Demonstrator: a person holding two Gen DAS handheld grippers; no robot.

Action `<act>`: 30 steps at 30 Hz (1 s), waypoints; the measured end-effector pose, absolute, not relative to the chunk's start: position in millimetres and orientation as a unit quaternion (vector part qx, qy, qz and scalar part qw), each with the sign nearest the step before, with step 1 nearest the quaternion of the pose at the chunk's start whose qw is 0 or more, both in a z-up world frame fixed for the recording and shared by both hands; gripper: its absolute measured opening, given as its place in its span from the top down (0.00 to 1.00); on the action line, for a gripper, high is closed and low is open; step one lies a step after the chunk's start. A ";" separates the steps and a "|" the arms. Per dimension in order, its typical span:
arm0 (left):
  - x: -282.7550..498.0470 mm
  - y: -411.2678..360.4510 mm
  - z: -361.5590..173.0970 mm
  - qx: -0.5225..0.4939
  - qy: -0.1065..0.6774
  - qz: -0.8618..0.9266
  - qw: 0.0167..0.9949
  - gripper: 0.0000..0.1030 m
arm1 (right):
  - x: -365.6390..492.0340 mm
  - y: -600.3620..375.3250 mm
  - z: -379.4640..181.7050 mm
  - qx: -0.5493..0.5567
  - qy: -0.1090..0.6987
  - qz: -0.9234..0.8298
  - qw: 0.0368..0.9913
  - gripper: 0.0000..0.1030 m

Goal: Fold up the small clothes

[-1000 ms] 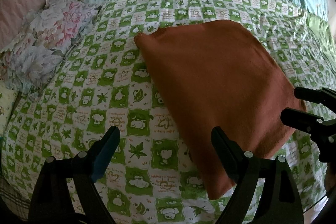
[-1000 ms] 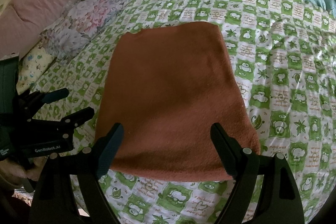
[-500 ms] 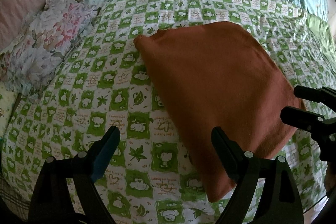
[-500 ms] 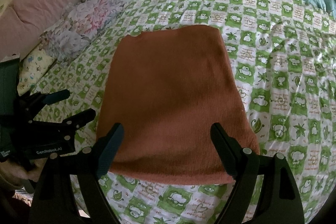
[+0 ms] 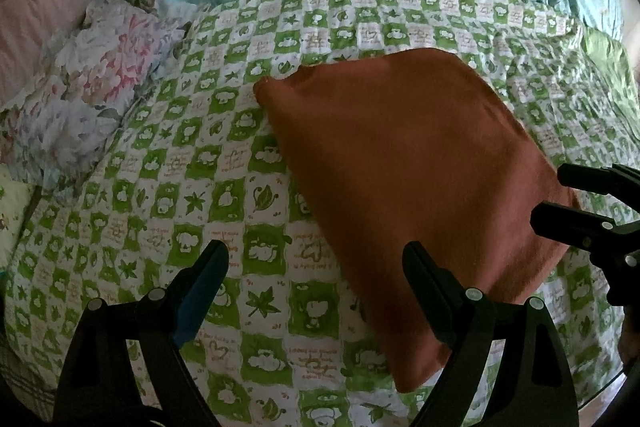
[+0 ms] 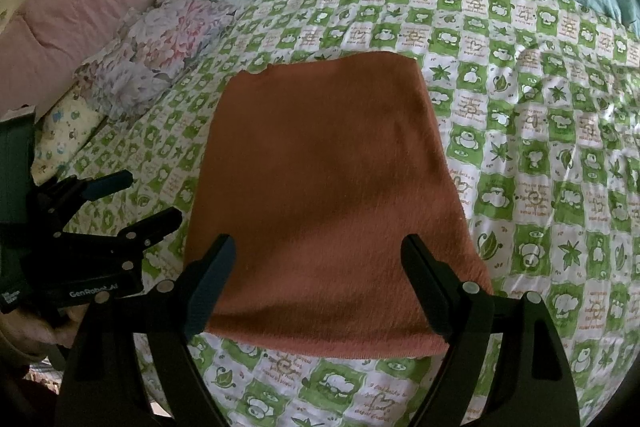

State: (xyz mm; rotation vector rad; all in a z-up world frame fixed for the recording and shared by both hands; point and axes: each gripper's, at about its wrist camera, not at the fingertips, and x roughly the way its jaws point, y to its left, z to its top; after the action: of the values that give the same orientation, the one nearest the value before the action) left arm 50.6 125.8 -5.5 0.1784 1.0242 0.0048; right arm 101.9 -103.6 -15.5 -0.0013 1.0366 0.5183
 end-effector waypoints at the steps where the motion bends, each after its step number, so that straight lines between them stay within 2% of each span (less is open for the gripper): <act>1: 49.9 125.5 -5.8 0.085 0.489 0.003 0.868 0.13 | 101.1 -104.3 -15.7 -0.001 0.490 0.245 0.837 0.18; 30: 61.4 127.6 -2.5 0.077 0.488 0.015 0.870 0.13 | 112.5 -111.7 -17.2 0.010 0.487 0.238 0.841 0.18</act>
State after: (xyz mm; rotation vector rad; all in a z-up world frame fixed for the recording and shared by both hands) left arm 61.4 127.6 -2.5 0.1618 1.0199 0.0310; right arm 112.5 -111.7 -17.2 0.0204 1.0284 0.5020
